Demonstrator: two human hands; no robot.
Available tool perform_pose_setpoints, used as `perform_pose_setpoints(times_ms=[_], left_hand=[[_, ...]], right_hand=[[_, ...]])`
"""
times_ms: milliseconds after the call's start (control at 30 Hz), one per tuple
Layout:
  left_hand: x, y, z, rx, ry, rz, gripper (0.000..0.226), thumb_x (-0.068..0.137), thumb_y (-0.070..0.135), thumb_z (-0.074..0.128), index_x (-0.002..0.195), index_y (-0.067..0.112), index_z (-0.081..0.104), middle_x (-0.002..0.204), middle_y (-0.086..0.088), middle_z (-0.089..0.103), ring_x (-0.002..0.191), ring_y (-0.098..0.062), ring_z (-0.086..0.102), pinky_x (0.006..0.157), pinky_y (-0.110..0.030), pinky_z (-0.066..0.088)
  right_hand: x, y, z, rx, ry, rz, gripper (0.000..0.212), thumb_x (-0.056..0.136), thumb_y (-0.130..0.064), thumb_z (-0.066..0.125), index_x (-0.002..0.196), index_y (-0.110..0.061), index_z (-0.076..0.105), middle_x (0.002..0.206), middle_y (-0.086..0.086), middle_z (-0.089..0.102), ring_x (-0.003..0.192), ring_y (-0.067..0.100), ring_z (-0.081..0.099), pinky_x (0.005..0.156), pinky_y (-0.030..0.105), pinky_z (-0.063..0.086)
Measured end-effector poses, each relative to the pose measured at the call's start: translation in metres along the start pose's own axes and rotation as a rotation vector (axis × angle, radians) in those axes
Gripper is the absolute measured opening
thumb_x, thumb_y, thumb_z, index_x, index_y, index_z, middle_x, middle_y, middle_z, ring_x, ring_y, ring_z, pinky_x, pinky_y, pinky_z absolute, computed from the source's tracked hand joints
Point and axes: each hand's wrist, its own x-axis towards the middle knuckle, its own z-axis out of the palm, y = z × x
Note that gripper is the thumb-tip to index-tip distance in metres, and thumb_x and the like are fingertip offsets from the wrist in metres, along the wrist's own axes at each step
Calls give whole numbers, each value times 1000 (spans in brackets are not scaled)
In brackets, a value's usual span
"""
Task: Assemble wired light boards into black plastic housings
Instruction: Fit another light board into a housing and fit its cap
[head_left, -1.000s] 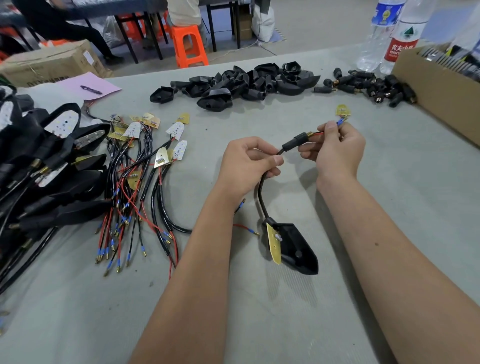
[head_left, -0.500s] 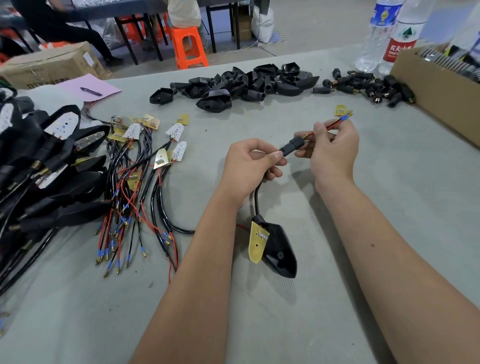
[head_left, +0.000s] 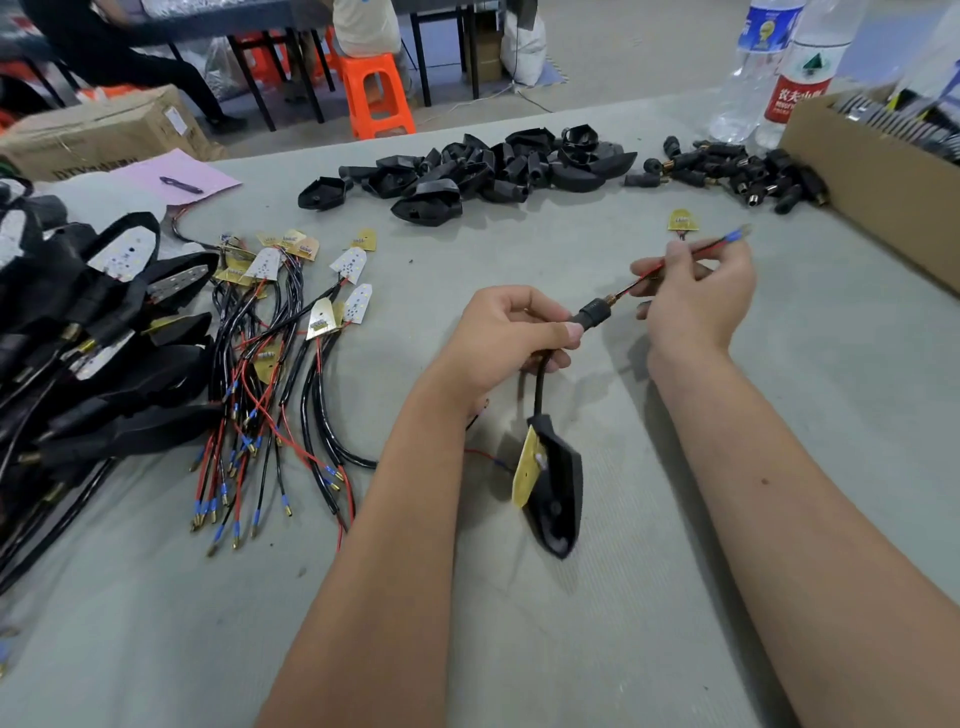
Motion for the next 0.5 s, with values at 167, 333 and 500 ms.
perform_pose_setpoints(times_ms=[167,333,500], left_hand=[[-2,2,-5,-99,38,-17,12,88,-5,74,96,0,66,85,-17,75,62,-18,69,60,-22,56],[0,1,-2,-167,70,-2,13,89,-5,72,100,-6,65,82,-18,72,59,-17,68,58,-21,54],[-1,2,-12,-177,16,-21,5,91,1,73,94,0,70,88,-18,75,65,-24,69,62,-24,56]], right_hand=[[3,-4,3,262,-133,187,12,106,-16,56,95,-11,54,72,10,73,51,16,58,44,25,44],[-11,-1,8,88,-423,169,23,100,-20,66,81,-11,74,69,1,72,63,12,62,49,22,46],[-5,-5,2,126,-273,157,21,103,-17,61,87,-7,71,63,2,68,51,13,59,47,23,47]])
